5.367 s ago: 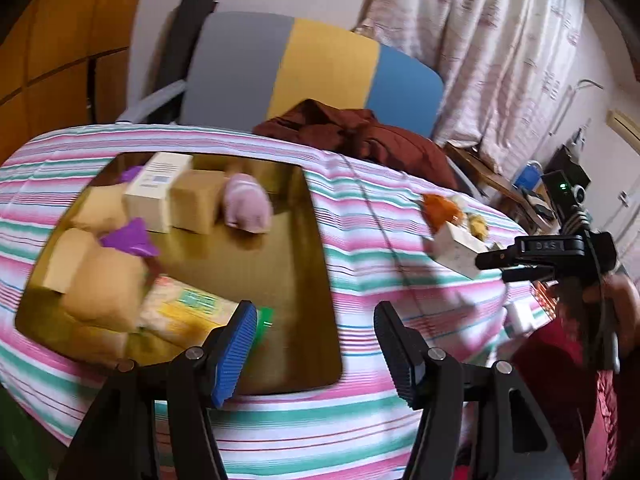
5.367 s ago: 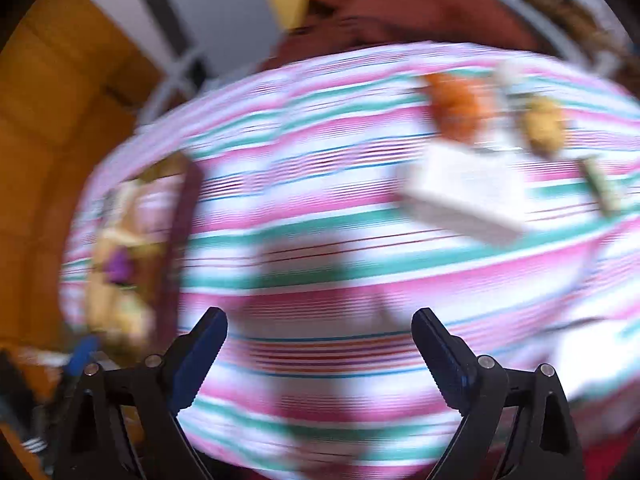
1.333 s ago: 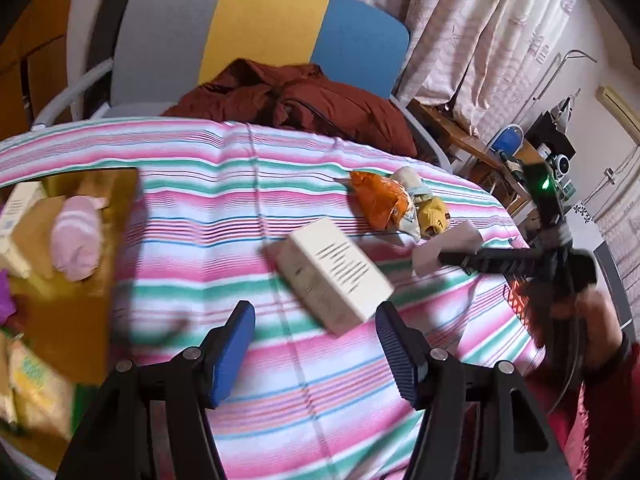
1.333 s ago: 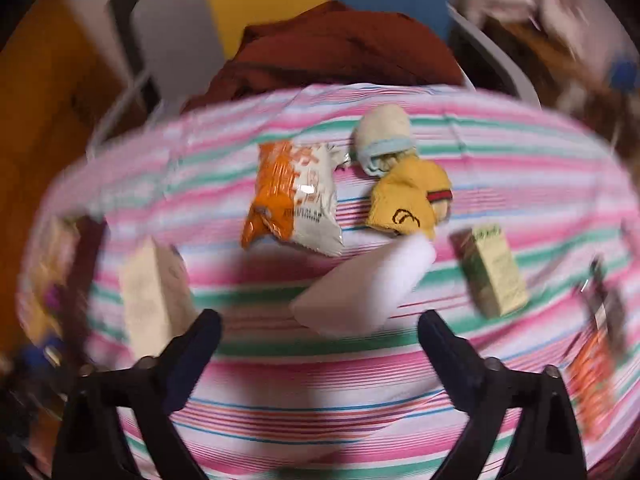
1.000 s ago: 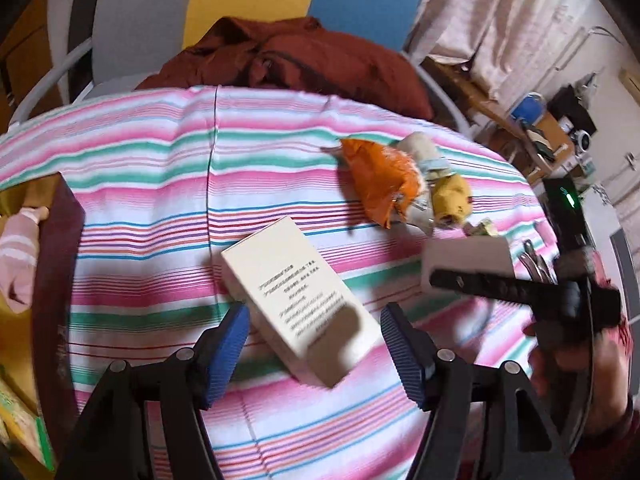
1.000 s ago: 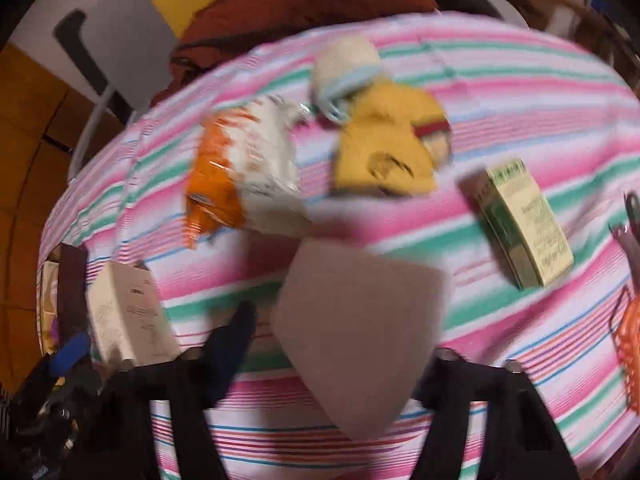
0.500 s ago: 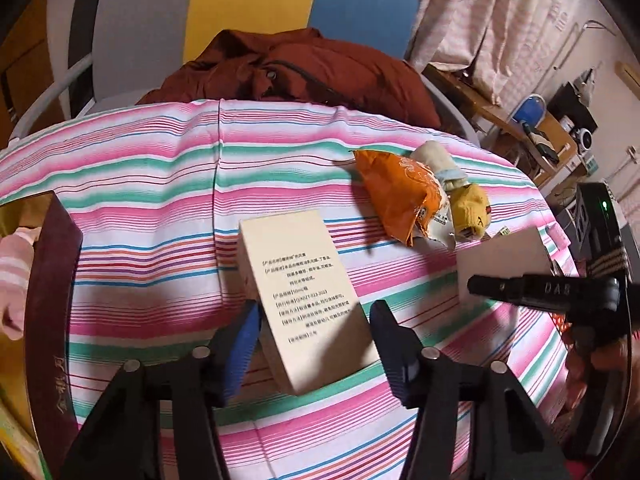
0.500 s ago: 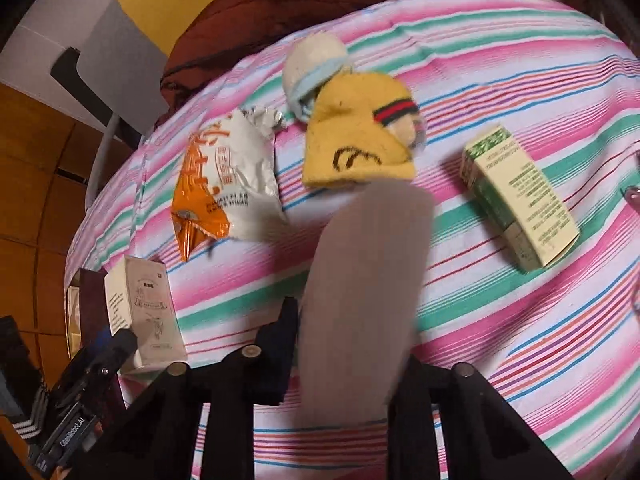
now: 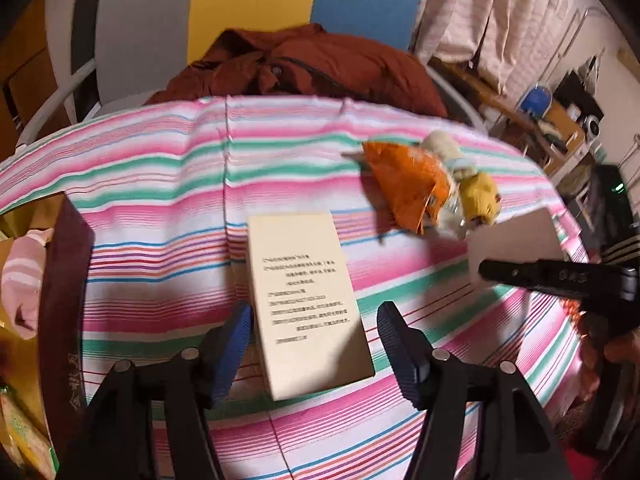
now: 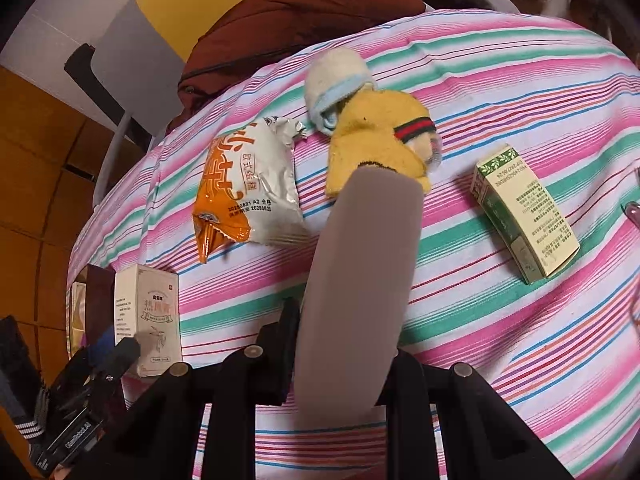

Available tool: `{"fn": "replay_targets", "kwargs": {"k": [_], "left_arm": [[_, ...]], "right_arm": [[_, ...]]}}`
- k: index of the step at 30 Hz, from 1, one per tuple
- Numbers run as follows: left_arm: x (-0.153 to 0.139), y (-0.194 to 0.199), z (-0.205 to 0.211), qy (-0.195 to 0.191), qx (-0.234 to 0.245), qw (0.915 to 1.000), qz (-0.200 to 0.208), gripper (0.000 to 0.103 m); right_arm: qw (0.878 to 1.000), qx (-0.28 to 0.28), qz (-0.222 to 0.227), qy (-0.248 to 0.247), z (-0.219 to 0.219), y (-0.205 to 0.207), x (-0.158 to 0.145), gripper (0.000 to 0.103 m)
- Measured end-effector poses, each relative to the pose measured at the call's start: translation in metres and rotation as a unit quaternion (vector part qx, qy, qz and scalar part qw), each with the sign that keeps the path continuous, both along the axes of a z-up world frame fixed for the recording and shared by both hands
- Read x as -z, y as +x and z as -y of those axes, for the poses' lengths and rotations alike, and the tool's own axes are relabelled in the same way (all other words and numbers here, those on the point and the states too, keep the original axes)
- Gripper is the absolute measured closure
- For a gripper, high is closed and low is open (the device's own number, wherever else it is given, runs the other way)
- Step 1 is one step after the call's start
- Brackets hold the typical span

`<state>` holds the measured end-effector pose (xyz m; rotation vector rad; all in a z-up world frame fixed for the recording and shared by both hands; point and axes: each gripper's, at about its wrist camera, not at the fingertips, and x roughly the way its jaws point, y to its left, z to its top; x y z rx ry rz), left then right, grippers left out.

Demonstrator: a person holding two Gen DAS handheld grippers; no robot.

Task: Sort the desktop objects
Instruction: 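Grasp the printed white medicine box with the left tool while the right tool holds its box, then carry both white boxes into the gold tray and open both tools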

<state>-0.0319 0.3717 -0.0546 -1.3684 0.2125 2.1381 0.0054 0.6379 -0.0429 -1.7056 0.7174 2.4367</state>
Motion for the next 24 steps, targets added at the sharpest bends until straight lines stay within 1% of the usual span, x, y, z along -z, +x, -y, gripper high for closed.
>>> {"fn": "replay_targets", "kwargs": {"k": [1, 2, 4, 5, 7, 9, 12, 14, 16, 20, 22, 24], "left_arm": [[0.003, 0.000, 0.000, -0.005, 0.001, 1.0000, -0.002, 0.040], [0.005, 0.000, 0.003, 0.000, 0.002, 1.0000, -0.003, 0.043], [0.005, 0.001, 0.011, 0.024, 0.005, 0.9997, -0.009, 0.045], [0.003, 0.002, 0.017, 0.039, 0.007, 0.9992, -0.010, 0.047], [-0.001, 0.005, 0.025, 0.055, 0.010, 0.9983, -0.017, 0.052], [-0.008, 0.011, 0.037, 0.066, 0.007, 0.9974, -0.029, 0.052], [-0.015, 0.016, 0.053, 0.094, 0.009, 0.9949, -0.034, 0.052], [-0.017, 0.018, 0.064, 0.102, 0.008, 0.9942, -0.034, 0.052], [-0.019, 0.020, 0.075, 0.115, 0.004, 0.9929, -0.029, 0.052], [-0.024, 0.024, 0.100, 0.130, -0.004, 0.9910, -0.030, 0.052], [-0.027, 0.027, 0.110, 0.136, -0.009, 0.9902, -0.030, 0.052], [-0.032, 0.031, 0.120, 0.150, -0.012, 0.9882, -0.031, 0.052]], "right_arm": [[1.000, -0.001, -0.001, 0.001, 0.001, -0.004, 0.001, 0.081], [1.000, -0.003, -0.002, 0.002, 0.002, -0.006, 0.001, 0.081], [1.000, -0.007, -0.006, 0.005, 0.006, -0.011, 0.001, 0.081], [1.000, -0.009, -0.009, 0.005, 0.008, -0.013, 0.001, 0.081], [1.000, -0.015, -0.015, 0.008, 0.010, -0.014, -0.001, 0.081], [1.000, -0.019, -0.019, 0.014, 0.012, -0.016, -0.002, 0.081], [0.999, -0.035, -0.028, 0.022, 0.022, -0.018, -0.006, 0.081], [0.998, -0.051, -0.033, 0.032, 0.031, -0.018, -0.010, 0.081], [0.995, -0.073, -0.044, 0.056, 0.044, -0.020, -0.016, 0.081], [0.989, -0.103, -0.066, 0.077, 0.068, -0.020, -0.033, 0.081], [0.987, -0.121, -0.072, 0.081, 0.083, -0.020, -0.039, 0.081], [0.985, -0.133, -0.070, 0.081, 0.096, -0.021, -0.041, 0.081]]}}
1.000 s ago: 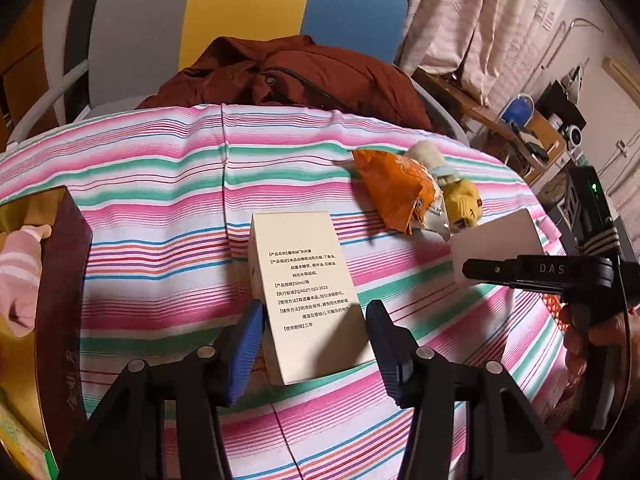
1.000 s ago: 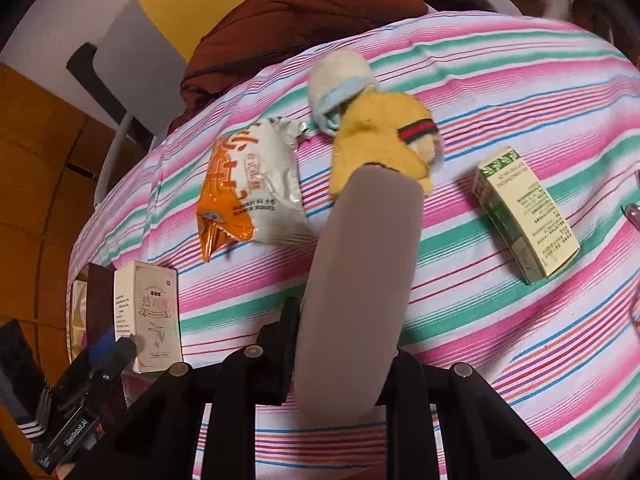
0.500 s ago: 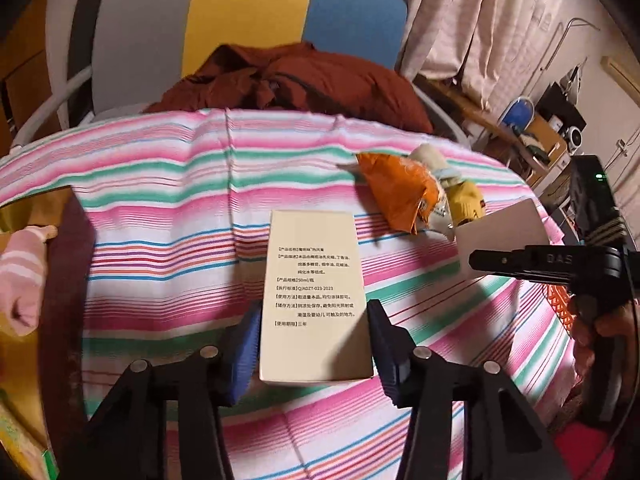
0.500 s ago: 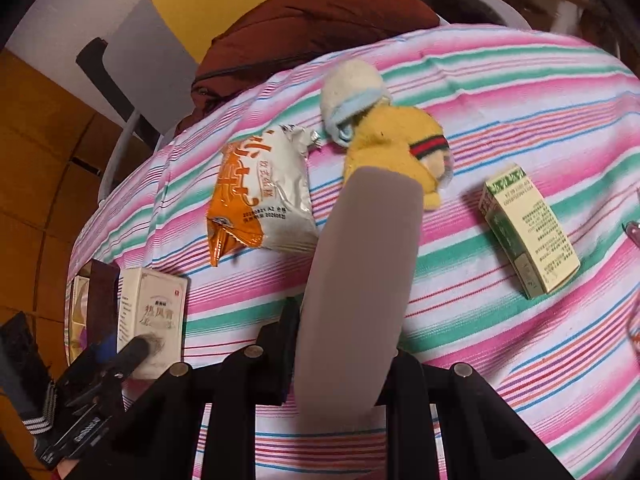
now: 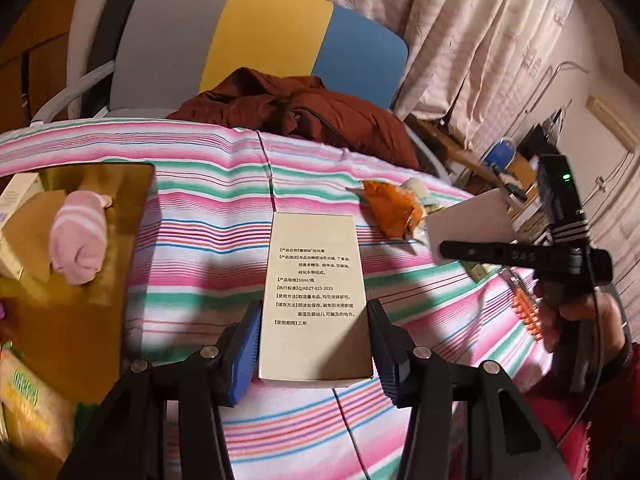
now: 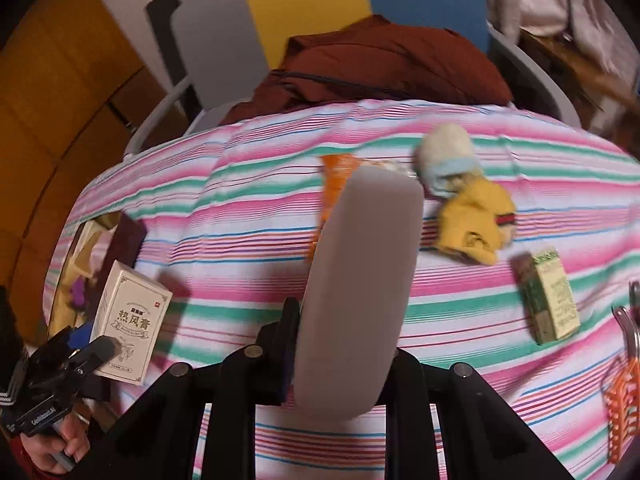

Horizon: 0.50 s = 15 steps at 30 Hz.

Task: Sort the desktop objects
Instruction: 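Carry both white boxes into the gold tray and open both tools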

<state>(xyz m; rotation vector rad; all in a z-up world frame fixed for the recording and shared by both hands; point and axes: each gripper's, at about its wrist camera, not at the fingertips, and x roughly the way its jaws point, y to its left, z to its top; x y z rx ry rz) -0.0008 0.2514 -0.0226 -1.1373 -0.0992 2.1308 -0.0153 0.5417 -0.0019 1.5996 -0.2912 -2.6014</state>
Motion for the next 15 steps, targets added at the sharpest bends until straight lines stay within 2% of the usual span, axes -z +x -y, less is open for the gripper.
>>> {"fn": "replay_targets", "kwargs": {"k": [6, 10, 15], "left_arm": [[-0.018, 0.010, 0.032, 0.018, -0.009, 0.9996, -0.019, 0.052], [-0.027, 0.007, 0.068, 0.022, -0.036, 0.9987, -0.028, 0.052], [-0.023, -0.008, 0.119, 0.023, -0.090, 0.9955, -0.016, 0.052]], "right_arm": [[0.997, -0.070, -0.010, 0.003, 0.069, -0.001, -0.018, 0.081], [0.992, -0.123, -0.023, 0.000, 0.123, -0.002, -0.034, 0.081], [0.982, -0.187, -0.017, -0.006, 0.198, -0.006, -0.039, 0.081]]}}
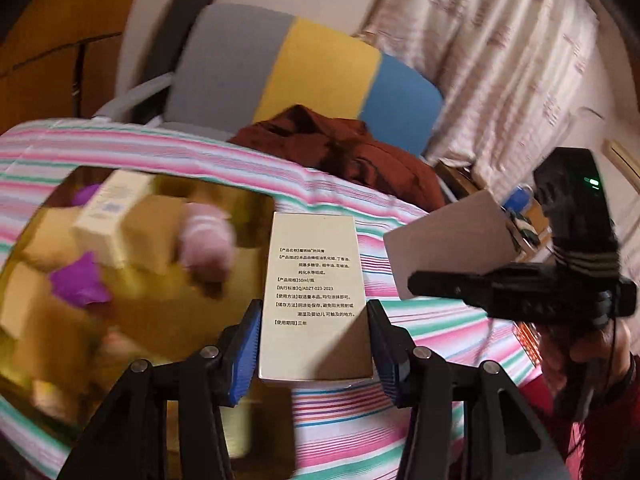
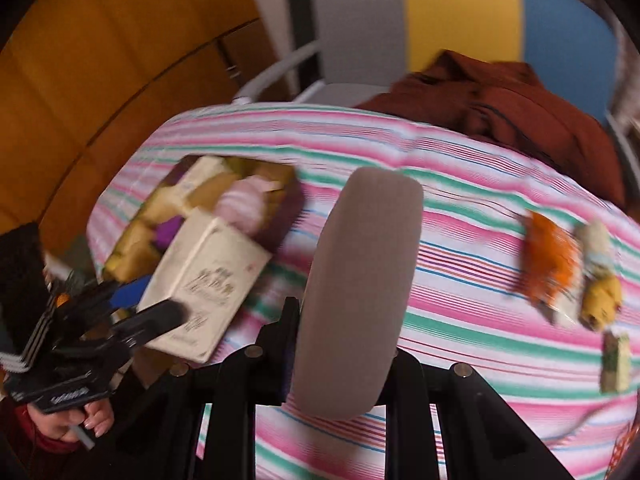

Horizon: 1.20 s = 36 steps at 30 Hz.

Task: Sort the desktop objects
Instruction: 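Carry both white boxes into the gold tray and open both tools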

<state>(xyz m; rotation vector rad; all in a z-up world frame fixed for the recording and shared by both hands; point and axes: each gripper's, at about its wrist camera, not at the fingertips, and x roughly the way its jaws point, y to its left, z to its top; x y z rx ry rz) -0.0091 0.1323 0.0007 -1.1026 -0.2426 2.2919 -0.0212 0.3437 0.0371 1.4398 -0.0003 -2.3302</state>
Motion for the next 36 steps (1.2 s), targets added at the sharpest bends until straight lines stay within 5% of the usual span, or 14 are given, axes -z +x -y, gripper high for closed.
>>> {"fn": "replay_targets", "kwargs": {"k": [14, 15, 17, 19, 22, 29, 36], "left_arm": [[0.030, -0.052, 0.073, -0.063, -0.103, 0.9920, 0.039, 0.051], [0.030, -0.054, 0.074, -0.066, -0.105, 0.9914, 0.039, 0.051], [0.029, -0.054, 0.075, -0.067, -0.105, 0.9914, 0.041, 0.046], [0.027, -0.053, 0.076, -0.065, -0.106, 0.9915, 0.039, 0.043], [0.024, -0.052, 0.076, -0.067, -0.108, 0.9913, 0.034, 0.043], [0.018, -0.048, 0.087, -0.053, -0.136, 0.9886, 0.039, 0.043], [0.002, -0.036, 0.108, -0.028, -0.170, 0.9847, 0.025, 0.043]], "right_arm": [[0.990, -0.099, 0.071, 0.074, 0.125, -0.018, 0.044, 0.078], [0.988, -0.104, 0.075, 0.084, 0.129, -0.019, 0.048, 0.076], [0.987, -0.101, 0.076, 0.094, 0.133, -0.020, 0.050, 0.049], [0.988, -0.096, 0.073, 0.092, 0.134, -0.021, 0.049, 0.038], [0.990, -0.085, 0.067, 0.088, 0.131, -0.023, 0.045, 0.037], [0.995, -0.068, 0.044, 0.062, 0.128, -0.025, 0.030, 0.035], [0.991, -0.090, 0.076, -0.061, 0.126, -0.018, 0.020, 0.030]]}}
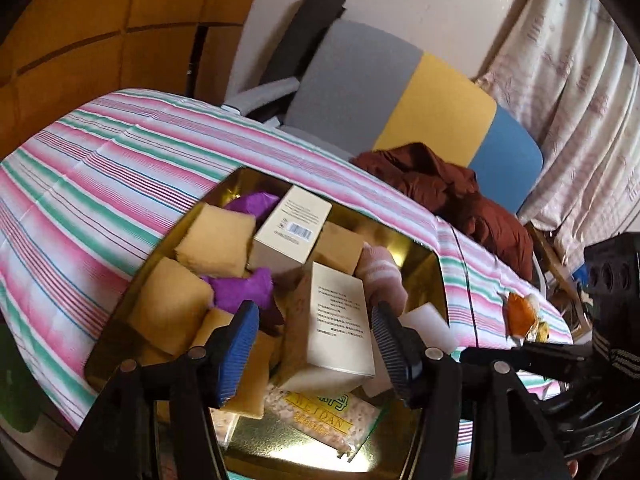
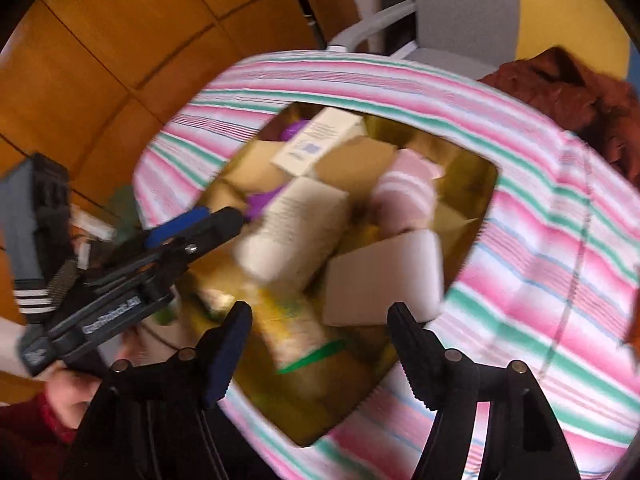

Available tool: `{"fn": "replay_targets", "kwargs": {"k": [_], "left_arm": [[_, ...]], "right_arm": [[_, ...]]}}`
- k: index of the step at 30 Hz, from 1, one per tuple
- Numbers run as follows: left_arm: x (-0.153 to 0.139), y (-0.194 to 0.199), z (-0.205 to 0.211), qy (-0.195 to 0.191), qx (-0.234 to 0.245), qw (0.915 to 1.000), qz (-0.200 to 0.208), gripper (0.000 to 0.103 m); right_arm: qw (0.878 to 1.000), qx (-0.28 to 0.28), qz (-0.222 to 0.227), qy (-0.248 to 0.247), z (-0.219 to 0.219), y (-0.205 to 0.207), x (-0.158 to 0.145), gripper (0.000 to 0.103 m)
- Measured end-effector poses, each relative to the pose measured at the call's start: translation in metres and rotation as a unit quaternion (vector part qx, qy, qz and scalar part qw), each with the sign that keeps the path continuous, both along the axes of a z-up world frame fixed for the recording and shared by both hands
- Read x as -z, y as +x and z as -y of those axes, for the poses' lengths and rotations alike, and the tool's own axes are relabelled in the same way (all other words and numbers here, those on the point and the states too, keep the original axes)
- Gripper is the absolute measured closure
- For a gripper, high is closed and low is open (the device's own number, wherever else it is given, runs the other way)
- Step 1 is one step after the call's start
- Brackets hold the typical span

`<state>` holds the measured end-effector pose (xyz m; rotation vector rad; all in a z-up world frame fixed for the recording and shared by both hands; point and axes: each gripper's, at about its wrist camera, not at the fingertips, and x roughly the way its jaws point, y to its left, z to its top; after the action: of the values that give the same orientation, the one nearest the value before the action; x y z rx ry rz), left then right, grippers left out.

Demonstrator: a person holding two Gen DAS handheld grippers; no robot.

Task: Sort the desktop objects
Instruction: 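Carry both white boxes into the gold tray and open both tools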

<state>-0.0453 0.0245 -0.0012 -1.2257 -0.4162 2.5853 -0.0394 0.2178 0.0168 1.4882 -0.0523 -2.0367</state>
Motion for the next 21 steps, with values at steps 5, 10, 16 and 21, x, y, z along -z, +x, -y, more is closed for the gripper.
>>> {"fn": "replay_targets", "kwargs": {"k": [5, 10, 16, 21], "left_arm": [[-0.002, 0.004, 0.005, -0.004, -0.013, 0.9999, 0.000, 0.043], [0.004, 0.012, 0.001, -0.001, -0.008, 0.9999, 0.011, 0.043], [0.007, 0.021, -0.023, -0.018, 0.021, 0.9995, 0.018, 0.043], [0.006, 0.030, -0.055, -0.034, 0.055, 0.9978, 0.018, 0.043]], "right_arm": [[0.999, 0.025, -0.019, -0.007, -0.005, 0.005, -0.006, 0.029], [0.998, 0.063, -0.013, -0.025, -0.024, 0.002, -0.002, 0.028], [0.995, 0.100, -0.014, -0.012, -0.057, 0.007, 0.000, 0.023], [0.991, 0.135, -0.012, 0.001, -0.097, 0.012, 0.005, 0.023]]}}
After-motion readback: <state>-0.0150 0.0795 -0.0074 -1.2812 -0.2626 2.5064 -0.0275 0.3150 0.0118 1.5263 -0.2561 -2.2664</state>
